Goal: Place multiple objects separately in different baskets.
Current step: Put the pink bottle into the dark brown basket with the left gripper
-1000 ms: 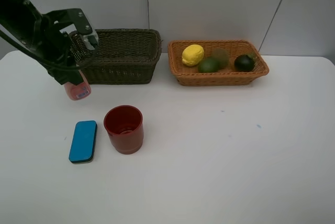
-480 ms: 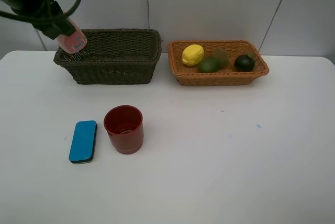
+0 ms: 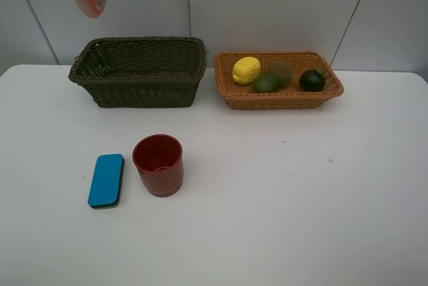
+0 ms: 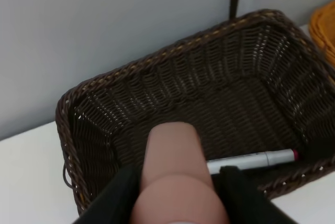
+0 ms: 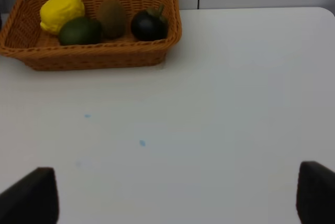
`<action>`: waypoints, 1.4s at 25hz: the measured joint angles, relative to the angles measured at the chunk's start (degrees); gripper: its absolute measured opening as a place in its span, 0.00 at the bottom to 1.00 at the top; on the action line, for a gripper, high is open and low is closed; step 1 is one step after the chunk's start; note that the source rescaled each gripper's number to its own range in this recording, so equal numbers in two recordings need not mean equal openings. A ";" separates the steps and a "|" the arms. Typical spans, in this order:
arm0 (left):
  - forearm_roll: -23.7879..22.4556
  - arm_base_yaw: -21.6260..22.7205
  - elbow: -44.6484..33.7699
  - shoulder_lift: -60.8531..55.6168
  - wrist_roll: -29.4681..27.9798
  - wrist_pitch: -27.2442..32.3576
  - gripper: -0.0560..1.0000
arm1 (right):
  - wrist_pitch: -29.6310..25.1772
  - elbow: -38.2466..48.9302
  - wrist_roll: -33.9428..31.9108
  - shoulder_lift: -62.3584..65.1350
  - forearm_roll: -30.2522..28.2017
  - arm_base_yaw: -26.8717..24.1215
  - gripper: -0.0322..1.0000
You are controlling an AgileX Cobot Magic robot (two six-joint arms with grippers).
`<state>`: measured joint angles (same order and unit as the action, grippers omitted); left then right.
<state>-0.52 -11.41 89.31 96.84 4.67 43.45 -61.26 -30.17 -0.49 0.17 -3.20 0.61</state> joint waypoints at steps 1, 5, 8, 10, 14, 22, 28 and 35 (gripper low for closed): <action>-1.18 0.00 1.92 1.80 -2.64 1.09 0.46 | 0.00 0.00 0.00 0.00 0.00 0.00 1.00; -4.72 0.00 8.33 8.76 -10.80 6.14 0.46 | 0.00 0.00 0.00 0.00 0.00 0.00 1.00; -5.24 0.00 11.48 13.55 -13.83 7.76 0.46 | 0.00 0.00 0.00 0.00 0.00 0.00 1.00; -5.34 0.00 12.79 16.30 -15.09 8.01 0.46 | 0.00 0.00 0.00 0.00 0.00 0.00 1.00; -5.34 0.00 13.74 21.07 -17.30 8.56 0.46 | 0.00 0.00 0.00 0.00 0.00 0.00 1.00; -5.34 0.00 13.74 27.27 -18.48 8.34 0.46 | 0.00 0.00 0.00 0.00 0.00 0.00 1.00; -5.40 0.00 13.84 29.57 -18.52 5.85 0.46 | 0.00 0.00 0.00 0.00 0.00 0.00 1.00; -5.52 0.00 14.01 32.13 -19.16 3.91 0.46 | 0.00 0.00 0.00 0.00 0.00 0.00 1.00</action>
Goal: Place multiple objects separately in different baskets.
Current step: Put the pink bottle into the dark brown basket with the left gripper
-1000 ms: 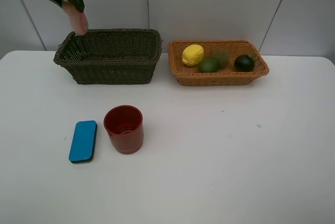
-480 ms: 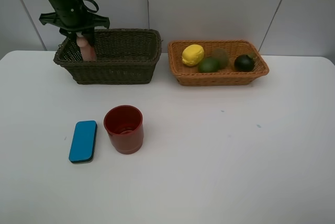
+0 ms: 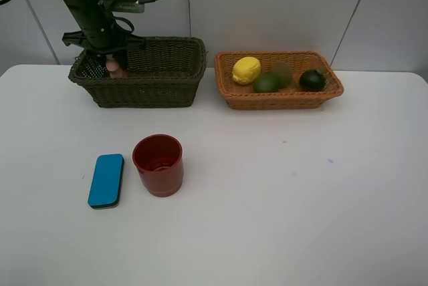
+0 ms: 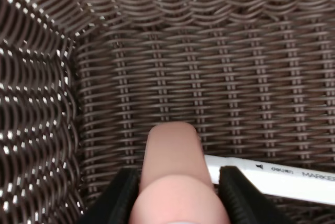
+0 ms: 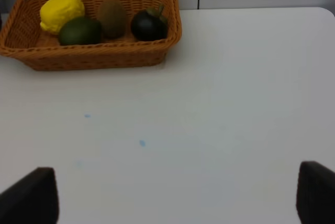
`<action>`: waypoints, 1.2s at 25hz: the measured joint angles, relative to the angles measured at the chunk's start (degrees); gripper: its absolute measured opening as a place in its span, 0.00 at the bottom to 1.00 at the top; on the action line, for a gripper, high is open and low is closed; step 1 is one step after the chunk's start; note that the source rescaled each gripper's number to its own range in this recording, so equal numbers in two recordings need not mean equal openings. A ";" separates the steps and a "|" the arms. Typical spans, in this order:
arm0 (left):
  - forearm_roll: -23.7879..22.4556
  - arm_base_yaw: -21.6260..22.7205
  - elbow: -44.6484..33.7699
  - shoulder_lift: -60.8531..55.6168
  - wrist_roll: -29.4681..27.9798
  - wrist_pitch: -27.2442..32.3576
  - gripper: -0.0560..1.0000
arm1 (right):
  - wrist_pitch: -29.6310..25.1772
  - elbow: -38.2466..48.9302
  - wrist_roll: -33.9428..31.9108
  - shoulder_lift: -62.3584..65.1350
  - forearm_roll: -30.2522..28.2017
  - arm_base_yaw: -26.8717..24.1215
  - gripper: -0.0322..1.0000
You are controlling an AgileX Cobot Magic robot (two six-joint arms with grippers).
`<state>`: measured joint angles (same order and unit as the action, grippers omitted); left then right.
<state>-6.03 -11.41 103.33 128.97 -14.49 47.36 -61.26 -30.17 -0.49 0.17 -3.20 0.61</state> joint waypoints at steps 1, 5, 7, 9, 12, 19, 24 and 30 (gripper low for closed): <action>0.00 0.00 0.00 0.27 -0.11 -0.11 0.46 | 0.00 0.00 0.00 0.00 0.00 0.00 1.00; 0.00 0.00 0.20 0.41 -0.47 -0.61 0.46 | 0.00 0.00 0.00 0.00 0.00 0.00 1.00; 0.00 0.00 0.20 0.46 -0.83 -0.61 0.46 | 0.00 0.00 0.00 0.00 0.00 0.00 1.00; 0.00 0.00 0.20 0.46 -0.89 -0.66 0.46 | 0.00 0.00 0.00 0.00 0.00 0.00 1.00; 0.21 0.00 0.20 0.52 -0.89 -0.79 0.46 | 0.00 0.00 0.00 0.00 0.00 0.00 1.00; 2.03 0.05 0.20 0.46 3.00 -0.98 0.46 | 0.00 0.00 0.00 0.00 0.00 0.00 1.00; 3.45 0.05 0.20 0.46 2.73 -0.89 0.57 | 0.00 0.00 0.00 0.00 0.00 0.00 1.00; 4.06 0.00 0.20 0.51 -1.87 -0.76 0.98 | 0.00 0.00 0.00 0.00 0.00 0.00 1.00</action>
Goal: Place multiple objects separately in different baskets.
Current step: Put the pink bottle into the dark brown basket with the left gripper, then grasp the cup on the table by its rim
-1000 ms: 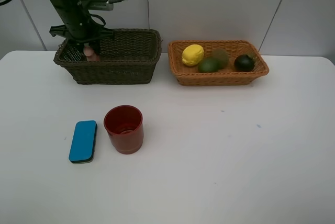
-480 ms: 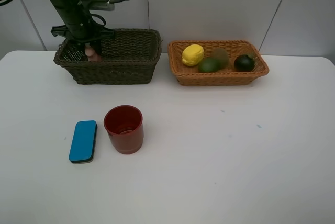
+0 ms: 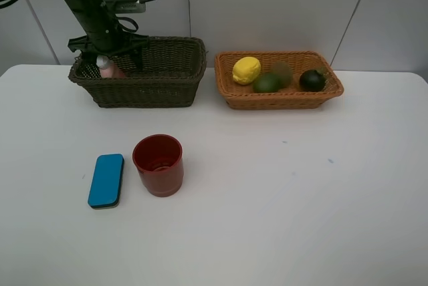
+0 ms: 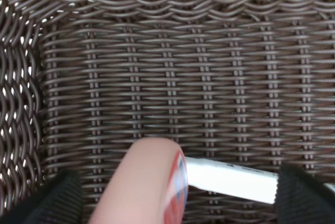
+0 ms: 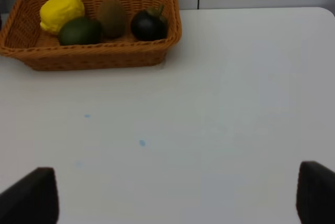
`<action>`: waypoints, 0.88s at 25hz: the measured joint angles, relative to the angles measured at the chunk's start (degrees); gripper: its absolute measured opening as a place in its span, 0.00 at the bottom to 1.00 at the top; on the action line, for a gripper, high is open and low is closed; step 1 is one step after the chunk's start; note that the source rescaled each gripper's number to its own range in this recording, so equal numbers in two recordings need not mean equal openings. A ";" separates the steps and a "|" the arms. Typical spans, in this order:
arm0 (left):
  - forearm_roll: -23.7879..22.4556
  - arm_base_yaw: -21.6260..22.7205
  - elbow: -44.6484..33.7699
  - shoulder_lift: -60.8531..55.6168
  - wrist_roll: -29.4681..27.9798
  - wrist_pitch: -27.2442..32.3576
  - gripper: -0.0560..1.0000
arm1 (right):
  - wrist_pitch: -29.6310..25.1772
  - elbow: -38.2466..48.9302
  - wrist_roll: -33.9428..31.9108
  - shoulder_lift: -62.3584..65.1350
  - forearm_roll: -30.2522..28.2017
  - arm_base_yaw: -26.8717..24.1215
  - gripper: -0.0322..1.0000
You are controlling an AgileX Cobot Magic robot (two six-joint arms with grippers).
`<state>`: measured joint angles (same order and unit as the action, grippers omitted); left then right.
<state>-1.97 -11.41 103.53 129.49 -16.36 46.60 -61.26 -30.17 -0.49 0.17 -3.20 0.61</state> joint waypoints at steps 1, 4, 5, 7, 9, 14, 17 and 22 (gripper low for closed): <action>0.04 0.00 0.00 0.00 -0.15 0.00 0.98 | 0.00 0.00 0.00 0.00 0.00 0.00 1.00; 0.04 0.00 0.00 0.00 -0.35 0.00 0.99 | 0.00 0.00 0.00 0.00 0.00 0.00 1.00; 0.04 0.00 0.00 0.00 -0.35 0.00 0.99 | 0.00 0.00 0.00 0.00 0.00 0.00 1.00; 0.04 0.00 0.00 0.13 -0.48 0.87 0.99 | 0.00 0.00 0.00 0.00 0.00 0.00 1.00; -0.17 0.00 0.00 -0.16 -0.48 1.77 0.99 | 0.00 0.00 0.00 0.00 0.00 0.00 1.00; -2.55 0.00 0.00 -2.89 -0.48 3.41 0.99 | 0.00 0.00 0.00 0.00 0.00 0.00 1.00; -3.78 0.00 0.00 -6.11 -0.48 4.23 0.99 | 0.00 0.00 0.00 0.00 0.00 0.00 1.00; -4.95 0.00 0.00 -12.57 0.40 5.78 0.99 | 0.00 0.00 0.00 0.00 0.00 0.00 1.00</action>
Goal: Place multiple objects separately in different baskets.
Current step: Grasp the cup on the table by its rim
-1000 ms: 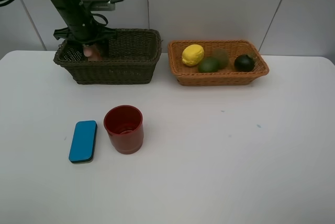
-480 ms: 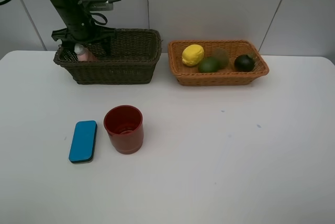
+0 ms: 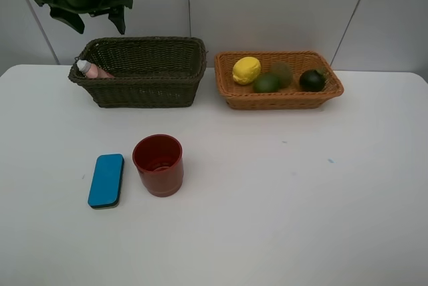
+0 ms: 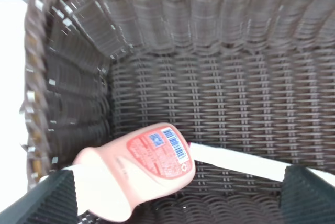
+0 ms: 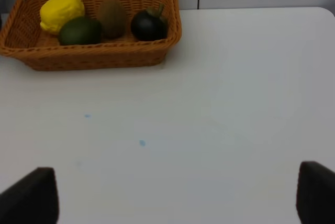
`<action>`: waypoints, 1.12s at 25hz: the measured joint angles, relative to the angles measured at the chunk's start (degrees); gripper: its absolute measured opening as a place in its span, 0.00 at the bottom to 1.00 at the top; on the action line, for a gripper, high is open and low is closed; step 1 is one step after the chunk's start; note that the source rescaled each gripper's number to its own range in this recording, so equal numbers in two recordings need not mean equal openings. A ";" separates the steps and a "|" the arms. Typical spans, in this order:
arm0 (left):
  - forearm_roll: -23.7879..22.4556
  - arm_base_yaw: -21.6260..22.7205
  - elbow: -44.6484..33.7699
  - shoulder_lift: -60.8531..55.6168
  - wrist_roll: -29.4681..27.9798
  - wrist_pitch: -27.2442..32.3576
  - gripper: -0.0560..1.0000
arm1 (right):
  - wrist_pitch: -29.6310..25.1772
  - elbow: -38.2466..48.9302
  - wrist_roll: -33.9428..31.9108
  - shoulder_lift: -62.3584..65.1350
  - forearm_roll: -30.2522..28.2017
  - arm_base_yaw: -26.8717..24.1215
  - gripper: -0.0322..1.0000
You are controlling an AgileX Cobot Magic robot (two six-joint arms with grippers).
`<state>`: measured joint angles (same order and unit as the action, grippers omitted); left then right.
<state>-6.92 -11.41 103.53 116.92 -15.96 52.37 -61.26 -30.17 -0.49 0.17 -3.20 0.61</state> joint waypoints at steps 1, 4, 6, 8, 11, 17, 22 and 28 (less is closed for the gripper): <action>0.00 0.00 0.00 -1.23 0.25 0.29 0.99 | 0.00 0.00 0.00 0.00 0.00 0.00 1.00; -0.42 -0.43 0.00 -4.47 1.33 2.64 0.99 | 0.00 0.00 0.00 0.00 0.00 0.00 1.00; -0.42 -1.07 0.00 -6.13 2.59 5.01 0.99 | 0.00 0.00 0.00 0.00 0.00 0.00 1.00; -0.42 -1.88 0.00 -7.78 4.26 7.83 0.99 | 0.00 0.00 0.00 0.00 0.00 0.00 1.00; -0.30 -3.69 0.00 -9.44 6.92 11.93 0.99 | 0.00 0.00 0.00 0.00 0.00 0.00 1.00; 3.72 -8.66 0.00 -10.24 13.96 17.04 0.99 | 0.00 0.00 0.00 0.00 0.00 0.00 1.00; 7.92 -13.39 0.00 -10.24 19.87 17.17 0.99 | 0.00 0.00 0.00 0.00 0.00 0.00 1.00; 8.25 -18.99 -0.51 -10.31 20.82 17.17 0.99 | 0.00 0.00 0.00 0.00 0.00 0.00 1.00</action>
<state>1.33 -30.39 103.02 106.61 4.85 69.54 -61.26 -30.17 -0.49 0.17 -3.20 0.61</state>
